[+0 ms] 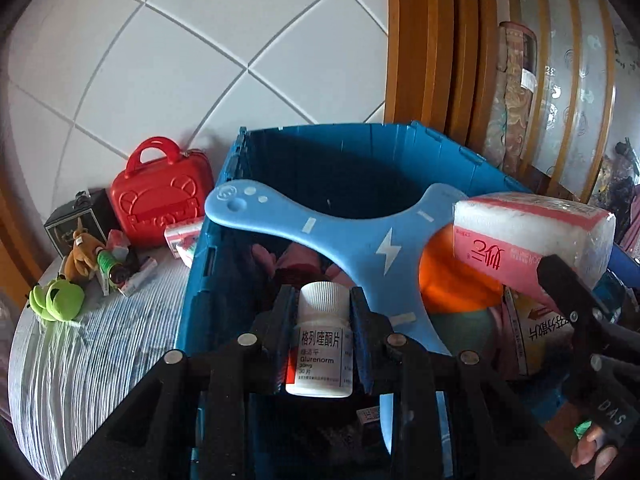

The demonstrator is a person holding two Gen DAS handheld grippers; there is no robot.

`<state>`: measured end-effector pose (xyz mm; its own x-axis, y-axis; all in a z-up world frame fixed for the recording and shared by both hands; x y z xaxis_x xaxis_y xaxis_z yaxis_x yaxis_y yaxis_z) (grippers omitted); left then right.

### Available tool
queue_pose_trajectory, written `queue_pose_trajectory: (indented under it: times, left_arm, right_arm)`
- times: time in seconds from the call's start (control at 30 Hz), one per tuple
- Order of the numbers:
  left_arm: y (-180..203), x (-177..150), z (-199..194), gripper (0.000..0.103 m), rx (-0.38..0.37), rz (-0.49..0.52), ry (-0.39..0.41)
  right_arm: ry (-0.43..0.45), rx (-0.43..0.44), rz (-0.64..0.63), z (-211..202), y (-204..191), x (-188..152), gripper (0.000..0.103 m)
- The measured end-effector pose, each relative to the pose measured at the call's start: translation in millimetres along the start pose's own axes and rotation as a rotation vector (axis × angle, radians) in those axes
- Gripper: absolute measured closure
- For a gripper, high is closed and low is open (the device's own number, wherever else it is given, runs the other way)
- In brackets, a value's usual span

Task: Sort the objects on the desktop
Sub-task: 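Carry the pill bottle and tissue pack over the blue bin with both tools, then open both tools to drop the pill bottle and tissue pack into the bin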

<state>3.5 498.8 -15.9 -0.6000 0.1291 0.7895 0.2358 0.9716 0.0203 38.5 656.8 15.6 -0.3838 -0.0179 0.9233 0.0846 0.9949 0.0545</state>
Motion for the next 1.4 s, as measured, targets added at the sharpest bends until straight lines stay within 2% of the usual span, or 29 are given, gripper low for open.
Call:
queue_pose_trajectory:
  times: [0.13,0.3,0.33,0.37,0.4,0.43,0.47,0.57,0.77,1.07,1.2,1.4]
  left_arm:
    - [3,1,14,0.076,0.012,-0.01,-0.065]
    - [1,9,21,0.076,0.051,-0.04,-0.078]
    - [1,8,22,0.07,0.05,-0.046,-0.083]
    - [1,8,23,0.057,0.047,-0.051,-0.088]
    - [1,9,21,0.052,0.044,-0.053,-0.086]
    - [1,10,18,0.039,0.044,-0.055,-0.068]
    - [0,12,15,0.027,0.054,-0.053,-0.05]
    - [4,14,5,0.014,0.074,-0.033,-0.003]
    - [6,14,-13,0.004,0.053,-0.04,0.051]
    - [4,0,-50,0.001,0.032,-0.039,0.149]
    - [-5,-8,-67,0.001,0.065,-0.056,0.187]
    - [-33,-17,-85,0.001,0.132,-0.073,0.21]
  right_arm:
    - [-0.066,0.009,-0.036,22,0,-7,0.013]
    - [-0.19,0.004,-0.014,51,6,-10,0.012]
    - [-0.2,0.004,-0.008,54,7,-11,0.012]
    - [-0.204,0.001,-0.008,56,9,-12,0.012]
    - [-0.214,-0.001,-0.014,57,9,-14,0.01]
    - [-0.211,-0.007,-0.02,56,9,-14,0.007]
    - [-0.201,-0.018,-0.027,54,9,-14,0.0]
    - [-0.192,-0.023,-0.041,49,8,-14,0.0]
    - [-0.157,-0.026,-0.05,32,14,-14,0.0]
    - [-0.08,-0.005,-0.045,-10,19,-13,0.0]
    - [-0.046,0.025,-0.024,-22,17,-12,0.0]
    - [-0.003,0.118,-0.019,-35,-8,-7,0.0]
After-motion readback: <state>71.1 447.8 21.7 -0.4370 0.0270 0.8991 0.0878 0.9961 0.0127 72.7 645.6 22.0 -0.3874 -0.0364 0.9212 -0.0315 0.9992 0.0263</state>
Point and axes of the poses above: each gripper's, at about its wrist camera, not at the fingertips, and z roughly the way its jaws point, y to its right, x to its top, the point moved 1 cm from there along z, roughly the way its jaws point, and after that the axes turned 1 degree about y, right-handed, at the moved point
